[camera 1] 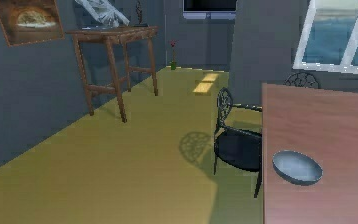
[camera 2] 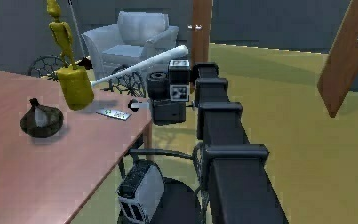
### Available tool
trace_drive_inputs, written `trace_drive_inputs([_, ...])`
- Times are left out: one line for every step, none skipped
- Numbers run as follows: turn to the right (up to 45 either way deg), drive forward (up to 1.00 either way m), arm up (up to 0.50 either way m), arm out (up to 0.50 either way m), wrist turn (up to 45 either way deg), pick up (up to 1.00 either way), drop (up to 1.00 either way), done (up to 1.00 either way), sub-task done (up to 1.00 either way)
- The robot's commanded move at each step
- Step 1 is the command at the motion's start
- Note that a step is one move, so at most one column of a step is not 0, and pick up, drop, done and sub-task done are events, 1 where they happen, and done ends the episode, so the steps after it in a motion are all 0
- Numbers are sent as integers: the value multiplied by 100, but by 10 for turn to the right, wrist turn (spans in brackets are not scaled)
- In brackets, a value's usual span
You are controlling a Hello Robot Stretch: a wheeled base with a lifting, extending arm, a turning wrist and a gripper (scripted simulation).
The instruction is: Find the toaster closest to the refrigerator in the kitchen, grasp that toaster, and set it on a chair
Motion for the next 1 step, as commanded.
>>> trace_drive_inputs([0,0,0,0,0,0,0,100,0])
